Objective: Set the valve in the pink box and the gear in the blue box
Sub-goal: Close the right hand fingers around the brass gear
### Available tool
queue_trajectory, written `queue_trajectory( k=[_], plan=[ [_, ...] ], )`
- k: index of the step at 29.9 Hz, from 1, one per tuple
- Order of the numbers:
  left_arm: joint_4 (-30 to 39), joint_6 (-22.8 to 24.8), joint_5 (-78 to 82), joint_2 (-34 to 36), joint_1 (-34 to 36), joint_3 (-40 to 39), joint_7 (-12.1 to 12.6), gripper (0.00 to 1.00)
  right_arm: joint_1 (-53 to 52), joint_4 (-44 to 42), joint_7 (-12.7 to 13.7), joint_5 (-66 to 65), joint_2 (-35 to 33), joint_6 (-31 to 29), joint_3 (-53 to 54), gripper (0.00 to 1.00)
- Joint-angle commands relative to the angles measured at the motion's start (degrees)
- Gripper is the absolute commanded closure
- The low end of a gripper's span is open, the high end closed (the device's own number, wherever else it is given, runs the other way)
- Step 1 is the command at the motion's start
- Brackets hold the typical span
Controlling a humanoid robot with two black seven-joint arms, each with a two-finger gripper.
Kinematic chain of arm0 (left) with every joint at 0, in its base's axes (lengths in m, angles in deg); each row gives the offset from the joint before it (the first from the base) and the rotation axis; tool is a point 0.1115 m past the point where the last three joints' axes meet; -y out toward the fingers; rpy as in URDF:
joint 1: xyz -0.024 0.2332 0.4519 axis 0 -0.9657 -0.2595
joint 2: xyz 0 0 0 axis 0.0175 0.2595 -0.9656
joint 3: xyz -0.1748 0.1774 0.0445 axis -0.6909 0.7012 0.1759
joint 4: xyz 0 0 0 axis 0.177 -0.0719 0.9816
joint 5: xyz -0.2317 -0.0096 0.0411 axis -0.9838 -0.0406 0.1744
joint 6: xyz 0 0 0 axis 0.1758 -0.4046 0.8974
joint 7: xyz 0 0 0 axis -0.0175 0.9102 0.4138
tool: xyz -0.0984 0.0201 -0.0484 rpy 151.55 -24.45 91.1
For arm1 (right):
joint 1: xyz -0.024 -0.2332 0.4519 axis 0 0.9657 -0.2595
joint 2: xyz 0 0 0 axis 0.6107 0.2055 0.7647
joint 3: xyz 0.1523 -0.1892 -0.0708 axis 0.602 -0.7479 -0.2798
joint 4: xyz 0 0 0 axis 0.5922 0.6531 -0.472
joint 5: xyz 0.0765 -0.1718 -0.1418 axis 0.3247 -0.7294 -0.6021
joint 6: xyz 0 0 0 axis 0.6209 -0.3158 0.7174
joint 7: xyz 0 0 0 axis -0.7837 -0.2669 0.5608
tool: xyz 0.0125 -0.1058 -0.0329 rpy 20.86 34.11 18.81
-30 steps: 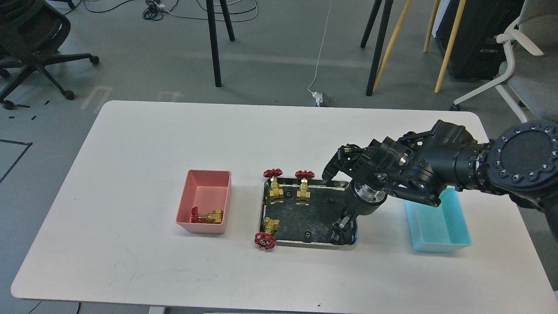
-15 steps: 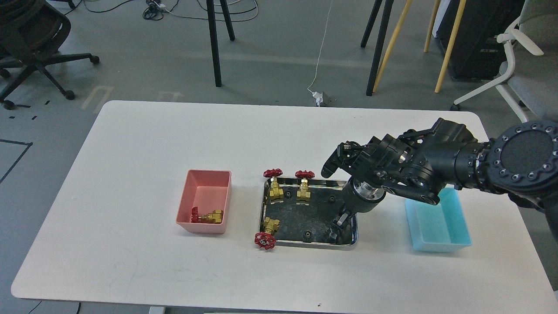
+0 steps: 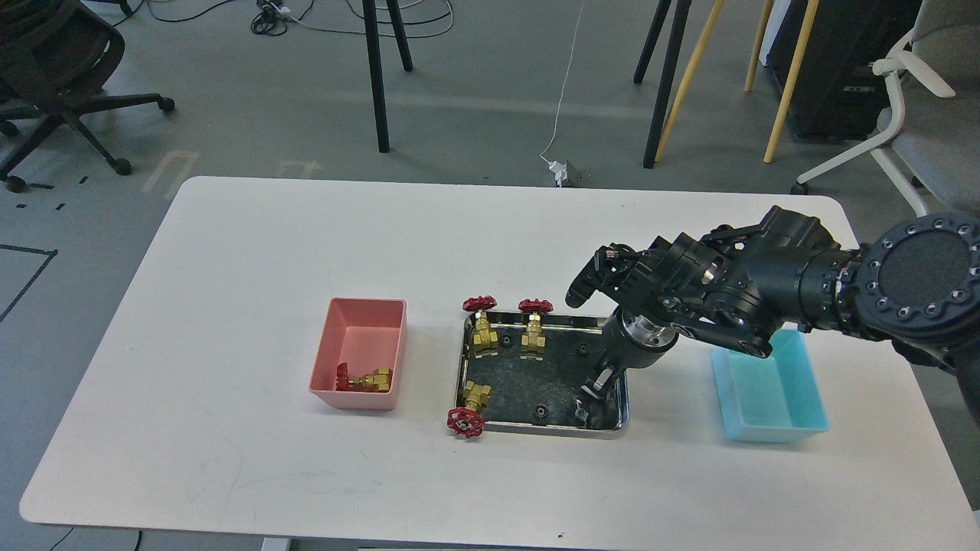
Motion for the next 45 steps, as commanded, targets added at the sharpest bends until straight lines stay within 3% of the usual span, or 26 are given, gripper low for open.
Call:
queue_trajectory(
  k=[1,14,34,45],
  plan=[
    [0.0,0.0,-0.09,0.0,-0.01,0.0,0.0,0.01,0.14,-0.2,0.1,-0.04,0.0,1.42,0.1,0.61],
    [-0.08,0.09,-0.09,0.44,-0.01,0.0,0.0,0.01,1.63,0.68,-0.08,0.05,0.0,2.39,0.37,0.53],
    [-0.79,0.0,-0.09,0.26,-0.01,0.0,-0.44,0.01,3.48,-0.2,0.36,-0.04,0.0,6.52,0.37,0.54],
    [-0.79,-0.08,-0.09,0.26,-0.01,0.09,-0.44,0.01,3.48,-0.2,0.27,-0.04,0.0,5.82,0.28,0.83]
  ],
)
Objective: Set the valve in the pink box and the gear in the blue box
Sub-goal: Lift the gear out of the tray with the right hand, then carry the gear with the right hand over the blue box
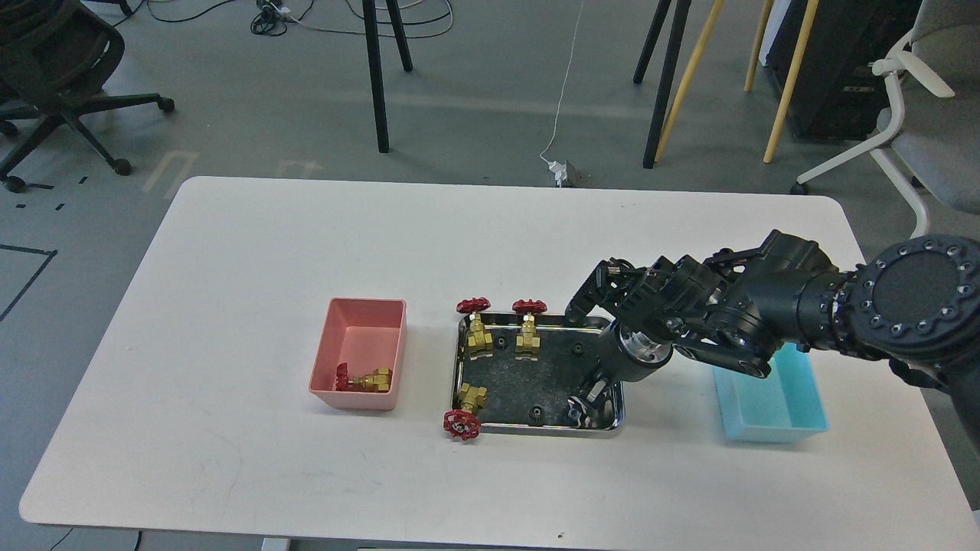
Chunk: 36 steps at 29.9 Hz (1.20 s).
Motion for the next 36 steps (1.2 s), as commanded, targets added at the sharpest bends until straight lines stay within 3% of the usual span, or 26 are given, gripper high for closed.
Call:
queue_trajectory(
  k=[1,13,20,29,36],
  plan=[
    [0.0,-0.07,0.0,0.0,0.0,0.06,0.04,0.01,0.0,0.01,-0.02,-0.02,0.01,-0.34,-0.07,0.85],
    [0.0,-0.07,0.0,-0.09,-0.09,0.32,0.04,0.01,-4.03,-0.08,-0.73,2.69,0.01,-0.61,3.17,0.91],
    [0.0,-0.24,0.09,-0.62,-0.18,0.67,0.13,0.01,-10.1,4.74,-0.64,9.47,-0.52,-1.05,6.78,0.9],
    [0.0,-0.59,0.09,-2.63,-0.09,0.76,0.13,0.01,-12.3,19.77,-0.37,9.3,-29.41,-3.42,8.37,0.9],
    [0.0,-1.21,0.09,-3.6,0.0,0.76,0.31,0.01,-10.72,26.28,-0.29,9.39,-46.9,-3.42,8.28,0.9]
  ],
)
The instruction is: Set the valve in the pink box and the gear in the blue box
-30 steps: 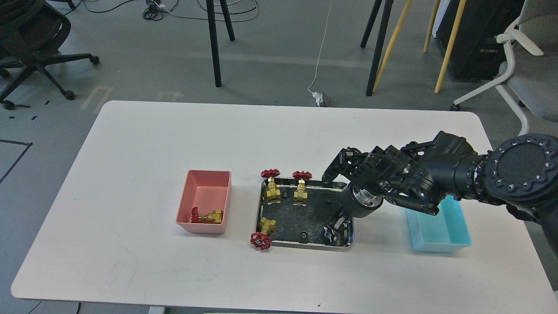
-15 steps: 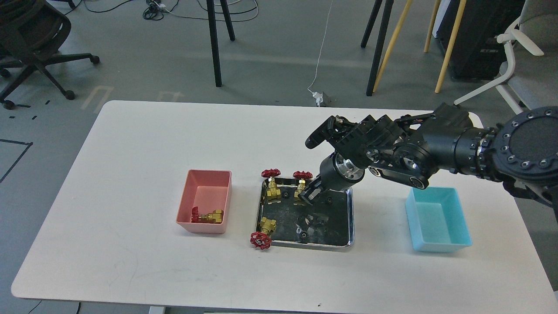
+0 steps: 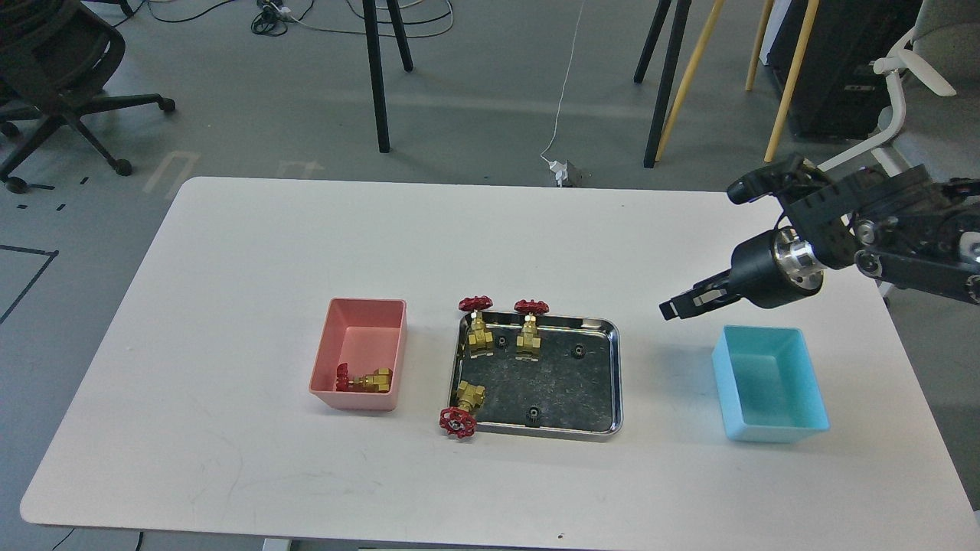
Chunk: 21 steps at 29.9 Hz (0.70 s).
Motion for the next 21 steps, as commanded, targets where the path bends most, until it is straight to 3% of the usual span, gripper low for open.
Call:
queue_trajectory(
  k=[1,5,11,14,18,21],
  plan=[
    [0.0,-0.07,0.0,-0.24,0.03,-0.09,0.15,0.01,2.11,2.29,0.06,0.02,-8.41,0.09,-0.03,0.9],
    [0.0,-0.16,0.0,-0.33,0.03,-0.09,0.24,0.01,8.43,1.24,0.06,-0.5,-11.85,1.75,0.41,0.89],
    [0.0,-0.16,0.0,-0.41,0.03,-0.01,0.15,0.01,13.63,0.28,0.85,-0.42,-10.63,5.45,2.96,0.84],
    [0.0,-0.07,0.08,-0.59,0.12,-0.01,0.24,0.01,14.77,-0.25,1.2,-0.15,-9.22,5.8,4.45,0.69],
    [0.0,-0.07,0.08,-0.59,0.12,-0.01,0.42,0.01,15.04,-0.43,1.2,0.02,-8.52,5.72,4.63,0.38],
    [0.08,0.02,0.17,-0.5,0.12,-0.01,0.5,0.01,15.21,-0.43,1.12,0.02,-8.34,5.1,4.63,0.3]
  ],
)
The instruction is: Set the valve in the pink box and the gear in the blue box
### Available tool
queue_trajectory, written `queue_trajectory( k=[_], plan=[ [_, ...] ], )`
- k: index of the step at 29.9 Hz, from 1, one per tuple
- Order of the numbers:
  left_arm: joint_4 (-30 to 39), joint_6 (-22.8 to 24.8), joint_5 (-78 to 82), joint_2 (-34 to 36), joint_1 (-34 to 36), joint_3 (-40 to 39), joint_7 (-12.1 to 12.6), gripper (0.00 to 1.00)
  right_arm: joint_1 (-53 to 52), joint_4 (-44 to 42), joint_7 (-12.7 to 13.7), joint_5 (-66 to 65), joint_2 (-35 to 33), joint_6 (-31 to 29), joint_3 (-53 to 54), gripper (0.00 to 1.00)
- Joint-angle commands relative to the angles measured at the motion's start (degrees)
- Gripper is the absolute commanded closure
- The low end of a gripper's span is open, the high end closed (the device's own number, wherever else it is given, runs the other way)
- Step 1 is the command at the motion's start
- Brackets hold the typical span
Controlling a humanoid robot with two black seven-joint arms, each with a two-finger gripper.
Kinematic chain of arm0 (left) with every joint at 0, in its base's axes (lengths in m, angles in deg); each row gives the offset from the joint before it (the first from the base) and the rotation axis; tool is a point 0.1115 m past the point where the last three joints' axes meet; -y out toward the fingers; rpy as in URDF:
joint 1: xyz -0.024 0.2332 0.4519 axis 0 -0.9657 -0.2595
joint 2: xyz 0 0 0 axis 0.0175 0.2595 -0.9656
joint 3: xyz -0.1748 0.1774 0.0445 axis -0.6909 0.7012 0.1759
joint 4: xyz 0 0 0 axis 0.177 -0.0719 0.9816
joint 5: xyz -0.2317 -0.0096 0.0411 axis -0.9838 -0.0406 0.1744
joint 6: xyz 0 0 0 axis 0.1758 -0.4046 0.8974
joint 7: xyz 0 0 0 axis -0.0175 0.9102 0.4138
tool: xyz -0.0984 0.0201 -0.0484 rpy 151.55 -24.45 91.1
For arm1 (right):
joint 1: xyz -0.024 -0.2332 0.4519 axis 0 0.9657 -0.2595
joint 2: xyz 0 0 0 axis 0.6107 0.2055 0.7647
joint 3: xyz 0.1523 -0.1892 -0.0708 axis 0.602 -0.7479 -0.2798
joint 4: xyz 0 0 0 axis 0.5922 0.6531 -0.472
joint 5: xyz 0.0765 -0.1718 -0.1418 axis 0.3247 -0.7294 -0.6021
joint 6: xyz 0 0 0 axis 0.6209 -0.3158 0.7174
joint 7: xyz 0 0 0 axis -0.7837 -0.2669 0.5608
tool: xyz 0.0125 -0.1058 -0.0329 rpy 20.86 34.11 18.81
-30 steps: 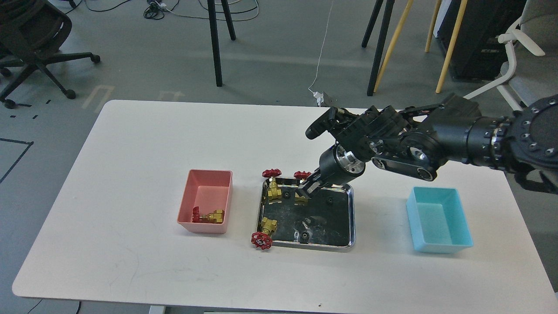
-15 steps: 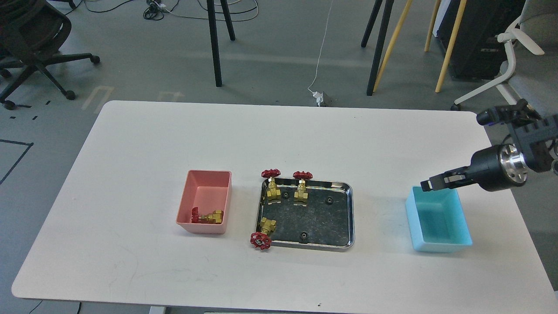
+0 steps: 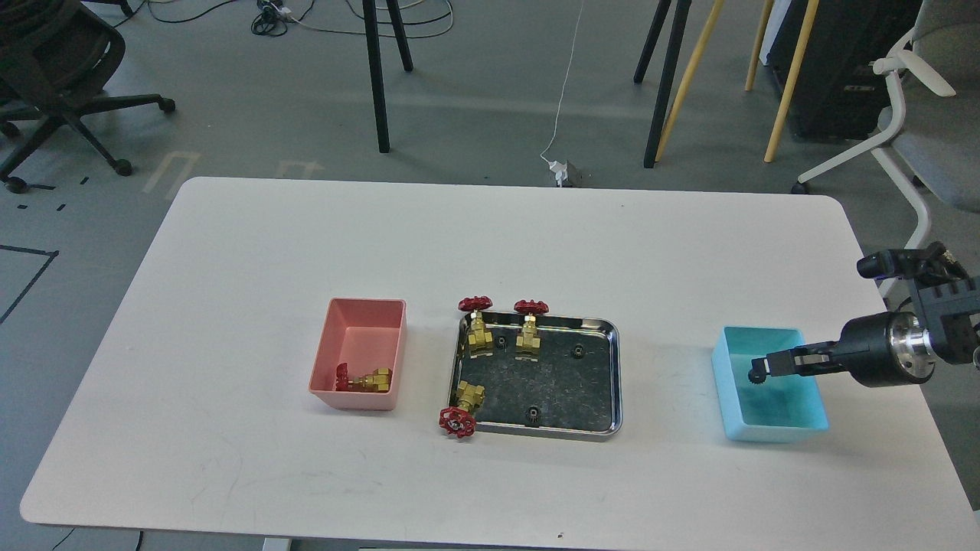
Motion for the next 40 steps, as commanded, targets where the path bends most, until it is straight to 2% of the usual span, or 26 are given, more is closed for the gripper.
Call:
queue_trajectory(
  k=[1,5,7,10,12,14,17,20,25,29,32,34,36,38,40],
  plan=[
    [0.08,0.07,0.06,0.08,0.02,0.0,0.09,0.01,0.06,-0.02,-0.08,0.03,0.14,-0.6,0.02,0.29],
    [0.26,0.42,0.06,0.17,0.28,0.0,0.44,0.01,-1.35,0.59,-0.61,0.82,-0.3,-0.69,0.89,0.25],
    [0.52,0.51,0.15,-0.01,1.33,0.0,0.79,0.01,-3.71,0.94,-0.79,2.66,-1.18,-1.91,5.09,0.24],
    [1.14,0.95,0.07,-0.53,2.21,0.09,4.12,0.01,-6.44,0.33,-0.18,10.28,-3.37,-7.09,15.18,0.22],
    [1.14,1.04,0.06,-2.2,3.0,0.17,5.88,0.01,-6.1,-0.46,0.44,17.57,-3.2,-7.37,21.17,0.22],
    [1.14,1.48,0.06,-4.83,4.06,0.35,7.99,0.01,-5.83,-2.47,3.15,26.62,-2.24,-7.11,26.45,0.2],
    [1.05,2.0,0.06,-7.56,5.9,2.8,11.59,0.01,-6.44,-9.92,7.99,37.61,3.71,-5.54,31.29,0.2],
    [0.88,2.18,0.15,-10.64,8.71,8.59,13.97,0.01,-6.62,-18.37,10.89,44.83,10.31,-0.62,35.25,0.2],
    [0.52,3.15,-0.11,-14.94,13.46,19.67,14.5,0.01,-6.89,-28.57,14.85,50.03,19.37,9.13,39.12,0.21],
    [0.61,3.24,-0.2,-20.13,13.99,21.09,16.95,0.01,-6.8,-39.71,18.72,51.53,27.62,15.29,39.66,0.21],
    [0.87,3.32,-0.46,-22.24,13.73,21.18,19.5,0.01,-6.8,-52.97,20.39,51.97,35.09,16.45,39.83,0.22],
    [0.88,3.67,-0.64,-23.47,13.38,21.27,20.3,0.01,-6.89,-61.5,20.22,52.76,39.84,16.27,39.83,0.18],
    [0.7,4.37,-0.64,-24.53,13.12,21.62,20.56,0.01,-7.41,-64.7,20.39,52.76,43.54,16.88,39.57,0.02],
    [0.7,4.55,-0.64,-25.23,13.03,22.41,20.57,0.01,-8.55,-64.8,20.31,52.68,45.31,16.97,38.95,0.01],
    [0.7,4.64,-0.55,-25.5,12.85,22.67,20.57,0.01,-8.3,-65.15,19.96,52.68,44.09,16.8,38.87,0.01]
  ],
)
